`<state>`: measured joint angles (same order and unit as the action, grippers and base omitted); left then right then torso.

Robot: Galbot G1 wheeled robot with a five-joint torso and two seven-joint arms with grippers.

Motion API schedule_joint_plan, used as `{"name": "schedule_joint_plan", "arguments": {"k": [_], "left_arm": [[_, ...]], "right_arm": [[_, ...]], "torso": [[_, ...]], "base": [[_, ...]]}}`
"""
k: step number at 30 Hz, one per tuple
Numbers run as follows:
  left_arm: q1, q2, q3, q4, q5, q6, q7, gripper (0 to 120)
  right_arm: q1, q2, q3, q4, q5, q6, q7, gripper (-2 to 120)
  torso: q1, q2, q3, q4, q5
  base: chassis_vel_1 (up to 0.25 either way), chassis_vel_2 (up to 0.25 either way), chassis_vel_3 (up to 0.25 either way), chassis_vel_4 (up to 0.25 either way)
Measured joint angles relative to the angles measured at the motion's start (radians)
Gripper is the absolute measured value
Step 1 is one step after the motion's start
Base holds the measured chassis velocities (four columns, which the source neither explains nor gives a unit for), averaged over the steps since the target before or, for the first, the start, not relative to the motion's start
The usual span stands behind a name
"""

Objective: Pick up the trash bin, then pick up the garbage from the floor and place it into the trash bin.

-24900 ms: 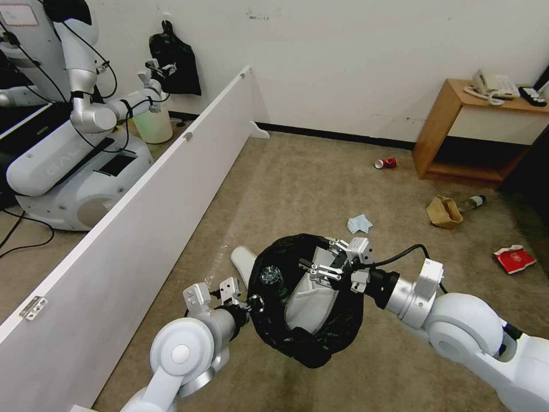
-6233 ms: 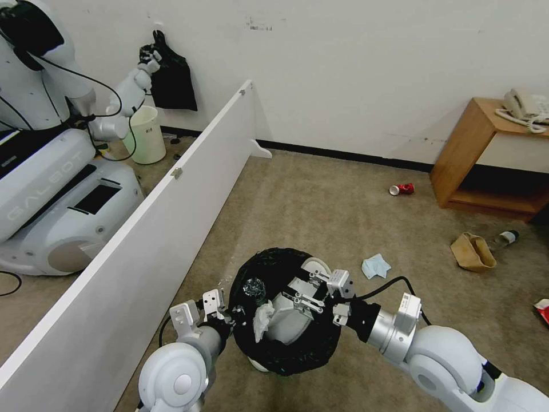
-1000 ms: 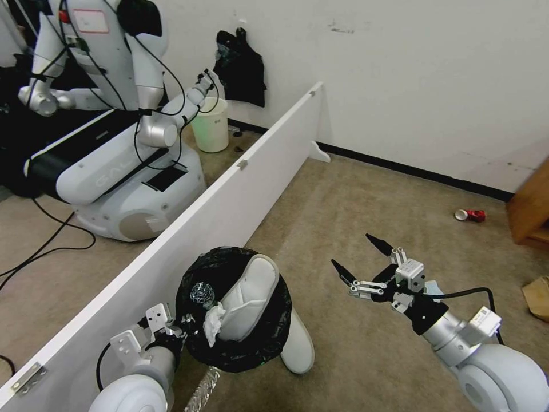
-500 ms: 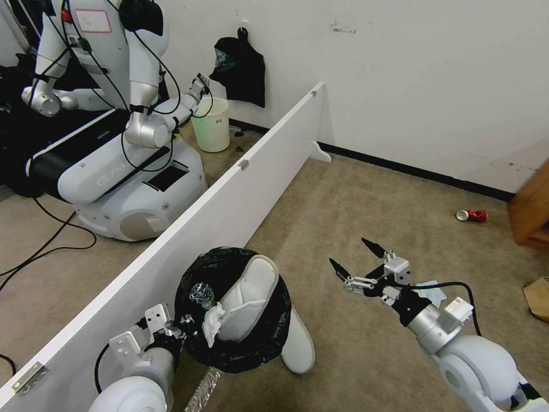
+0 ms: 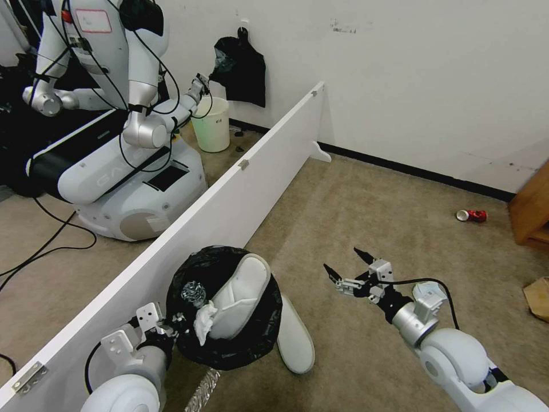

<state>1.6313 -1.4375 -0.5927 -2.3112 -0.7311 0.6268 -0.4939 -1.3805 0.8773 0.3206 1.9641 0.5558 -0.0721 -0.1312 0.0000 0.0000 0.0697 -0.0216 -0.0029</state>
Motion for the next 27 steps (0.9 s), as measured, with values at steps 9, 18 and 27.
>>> {"name": "schedule_joint_plan", "arguments": {"k": [9,18,27], "left_arm": [[0.009,-0.005,-0.013,0.001,0.012,-0.006,-0.001,0],[0.021,0.000,-0.014,-0.010,0.013,-0.006,-0.005,0],[0.029,0.004,-0.013,-0.015,0.040,-0.005,-0.002,0]], "right_arm": [[0.000,-0.008,-0.050,-0.024,-0.003,-0.024,0.019,100],[0.015,-0.007,-0.101,-0.063,-0.017,-0.050,0.027,100],[0.048,-0.011,-0.170,-0.082,-0.010,-0.115,0.056,100]], "torso": [[0.000,0.000,0.000,-0.0002,-0.0001],[0.000,0.000,0.000,0.0000,0.0000],[0.000,0.000,0.000,-0.0001,0.0000]], "base": [[0.000,0.000,0.000,0.000],[0.000,0.000,0.000,0.000],[0.000,0.000,0.000,0.000]]}}
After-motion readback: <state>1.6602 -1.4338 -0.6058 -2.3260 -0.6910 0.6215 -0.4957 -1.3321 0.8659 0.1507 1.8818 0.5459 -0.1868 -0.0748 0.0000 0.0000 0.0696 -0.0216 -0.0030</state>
